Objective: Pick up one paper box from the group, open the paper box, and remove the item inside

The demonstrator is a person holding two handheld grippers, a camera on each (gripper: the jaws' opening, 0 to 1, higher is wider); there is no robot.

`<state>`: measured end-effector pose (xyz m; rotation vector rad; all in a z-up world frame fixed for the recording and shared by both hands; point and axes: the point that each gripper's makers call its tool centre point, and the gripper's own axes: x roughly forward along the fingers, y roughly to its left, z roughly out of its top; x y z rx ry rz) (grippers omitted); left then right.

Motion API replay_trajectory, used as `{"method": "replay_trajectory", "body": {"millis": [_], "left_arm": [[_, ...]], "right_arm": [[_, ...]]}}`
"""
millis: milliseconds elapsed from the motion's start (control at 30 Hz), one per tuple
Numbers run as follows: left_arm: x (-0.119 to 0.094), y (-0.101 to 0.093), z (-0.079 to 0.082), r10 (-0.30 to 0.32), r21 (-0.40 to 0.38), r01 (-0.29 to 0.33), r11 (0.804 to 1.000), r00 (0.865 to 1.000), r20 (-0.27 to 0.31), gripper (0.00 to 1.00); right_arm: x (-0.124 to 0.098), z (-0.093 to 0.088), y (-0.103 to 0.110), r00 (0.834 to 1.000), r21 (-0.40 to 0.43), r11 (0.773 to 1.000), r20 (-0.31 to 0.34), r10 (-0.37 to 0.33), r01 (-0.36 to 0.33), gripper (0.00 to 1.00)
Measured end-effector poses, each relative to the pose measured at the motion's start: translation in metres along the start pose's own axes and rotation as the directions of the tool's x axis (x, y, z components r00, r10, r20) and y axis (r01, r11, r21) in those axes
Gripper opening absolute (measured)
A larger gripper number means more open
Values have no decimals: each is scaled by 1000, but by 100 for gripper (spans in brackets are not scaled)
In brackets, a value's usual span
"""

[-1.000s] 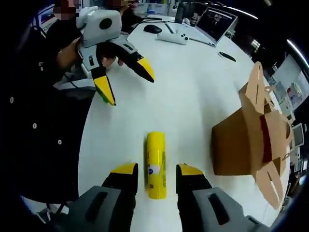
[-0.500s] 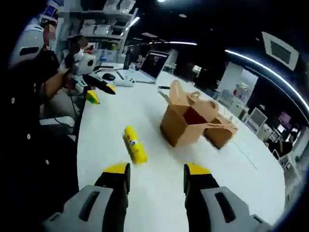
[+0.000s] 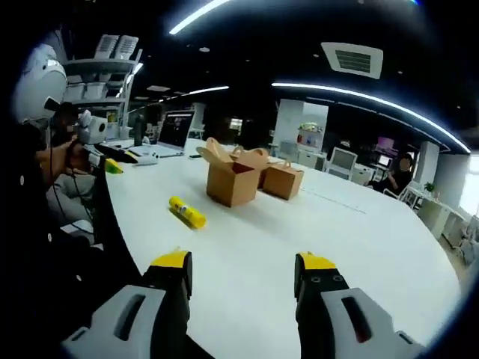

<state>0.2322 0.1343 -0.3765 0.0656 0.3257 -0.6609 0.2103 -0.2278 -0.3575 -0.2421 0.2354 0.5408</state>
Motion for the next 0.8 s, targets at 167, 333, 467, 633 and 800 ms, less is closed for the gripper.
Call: {"method": "replay_trajectory", "body": {"millis": [167,333,467,633,800], "left_arm": [[-10,4,0,22,-15,-22,1000,1000,20,61],[-15,8,2,36,-20,-36,999,999,33,61],[-19,8,6,35,-21,-34,999,999,40,61],[-22,7,9,29,-26,-28,999,999,45,61],[-26,5,12,27,-19,-27,999,999,38,62]], "right_arm": [[-6,1,-2,1000,15,1000,16,-19,19,55],[-7,-1,0,1000,18,1000,14,-19,19,56],[-10,-2,1,1000,14,1000,13,-24,24,57],[-15,3,1,999,5,1000,12,-29,29,56],[-19,7,2,1000,7,1000,13,-17,17,56]]}}
